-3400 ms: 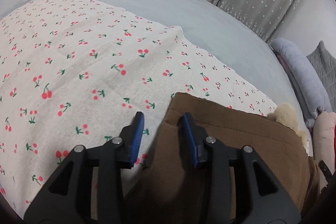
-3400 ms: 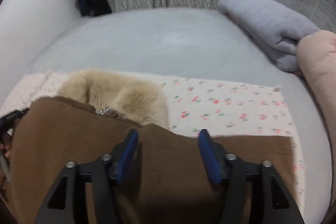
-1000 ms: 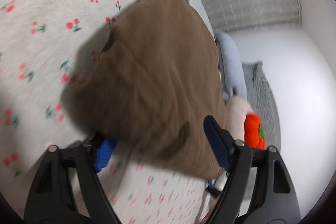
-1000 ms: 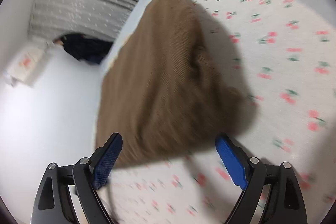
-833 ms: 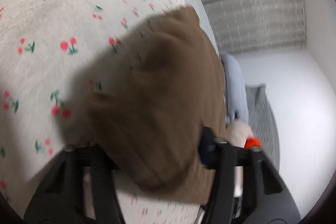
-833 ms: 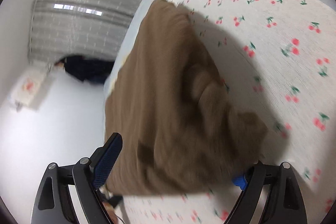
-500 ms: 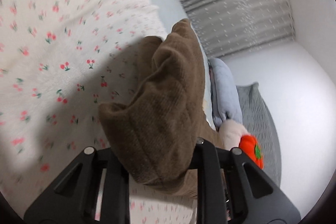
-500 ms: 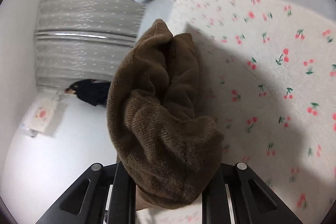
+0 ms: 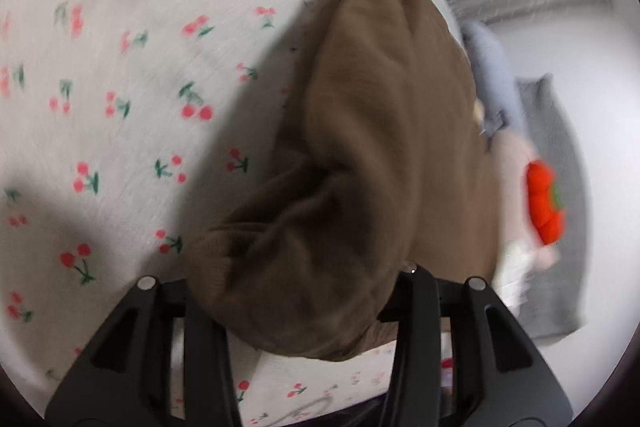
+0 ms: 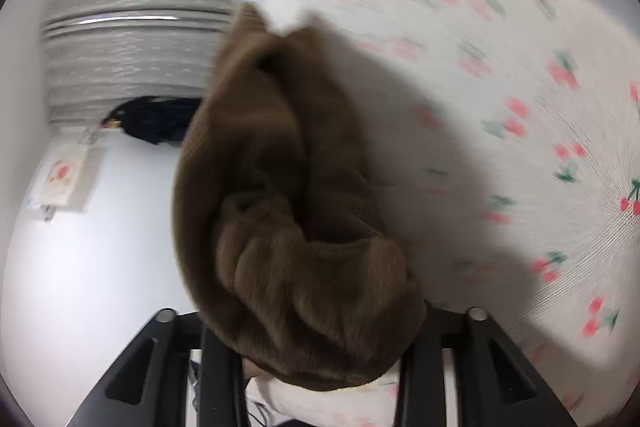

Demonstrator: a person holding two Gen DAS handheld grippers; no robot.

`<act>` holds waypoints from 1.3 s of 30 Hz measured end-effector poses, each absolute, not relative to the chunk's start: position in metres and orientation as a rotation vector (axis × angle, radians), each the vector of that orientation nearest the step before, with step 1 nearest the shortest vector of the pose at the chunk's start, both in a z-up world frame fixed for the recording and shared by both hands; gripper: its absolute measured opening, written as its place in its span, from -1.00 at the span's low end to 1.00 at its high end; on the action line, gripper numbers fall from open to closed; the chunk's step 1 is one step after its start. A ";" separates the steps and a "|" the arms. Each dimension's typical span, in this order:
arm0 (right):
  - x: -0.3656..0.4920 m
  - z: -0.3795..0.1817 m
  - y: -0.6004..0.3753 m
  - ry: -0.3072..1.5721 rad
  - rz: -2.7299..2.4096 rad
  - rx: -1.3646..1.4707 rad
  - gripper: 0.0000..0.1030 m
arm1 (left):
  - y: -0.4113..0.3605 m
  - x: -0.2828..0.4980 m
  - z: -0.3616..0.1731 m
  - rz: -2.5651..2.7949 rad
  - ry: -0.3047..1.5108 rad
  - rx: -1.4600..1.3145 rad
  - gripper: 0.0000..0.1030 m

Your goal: Fold large clothes

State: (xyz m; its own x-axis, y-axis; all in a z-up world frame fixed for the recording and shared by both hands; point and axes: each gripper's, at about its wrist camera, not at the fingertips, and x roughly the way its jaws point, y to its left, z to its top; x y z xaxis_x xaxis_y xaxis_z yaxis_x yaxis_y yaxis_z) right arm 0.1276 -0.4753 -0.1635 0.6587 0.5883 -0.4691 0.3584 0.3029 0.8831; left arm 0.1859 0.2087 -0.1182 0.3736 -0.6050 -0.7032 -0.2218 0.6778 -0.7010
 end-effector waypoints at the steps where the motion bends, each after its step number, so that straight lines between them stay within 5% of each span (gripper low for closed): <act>1: 0.130 -0.169 -0.478 0.895 0.204 1.325 -0.23 | 0.212 0.183 -0.113 -0.275 1.199 -0.824 0.02; 11: 0.107 -0.070 -0.508 0.808 -0.111 0.819 0.50 | 0.214 0.217 -0.024 -0.129 1.023 -0.355 0.39; 19: 0.206 -0.032 -0.494 0.756 -0.073 0.623 0.55 | 0.181 0.342 -0.034 -0.136 0.994 -0.340 0.40; 22: 0.251 -0.046 -0.490 0.778 -0.084 0.587 0.55 | 0.178 0.373 -0.039 -0.150 0.985 -0.400 0.19; 23: 0.266 -0.052 -0.487 0.796 -0.088 0.580 0.53 | 0.177 0.380 -0.041 -0.158 0.989 -0.430 -0.02; 24: 0.282 -0.060 -0.487 0.819 -0.107 0.578 0.48 | 0.174 0.385 -0.044 -0.170 1.000 -0.460 -0.53; 25: 0.296 -0.070 -0.483 0.831 -0.119 0.580 0.15 | 0.171 0.389 -0.045 -0.178 1.011 -0.470 -0.75; 26: 0.306 -0.076 -0.482 0.839 -0.123 0.589 -0.43 | 0.169 0.390 -0.045 -0.189 1.003 -0.469 -0.82; 28: 0.304 -0.074 -0.479 0.815 -0.157 0.588 -0.79 | 0.170 0.372 -0.024 -0.205 0.852 -0.458 -0.84; 33: 0.281 -0.042 -0.463 0.527 -0.224 0.477 -0.84 | 0.178 0.357 -0.013 -0.220 0.631 -0.483 -0.84; 39: 0.333 -0.103 -0.470 0.660 -0.304 0.493 -0.82 | 0.176 0.410 -0.098 -0.103 0.820 -0.493 -0.76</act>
State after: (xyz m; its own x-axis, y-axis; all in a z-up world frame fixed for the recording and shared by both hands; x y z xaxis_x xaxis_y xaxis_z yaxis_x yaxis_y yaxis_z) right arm 0.3325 -0.4703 -0.1033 0.7529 -0.1138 -0.6482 0.4184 0.8431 0.3379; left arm 0.4096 0.1765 -0.0977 0.6844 -0.2748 -0.6754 -0.0992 0.8826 -0.4596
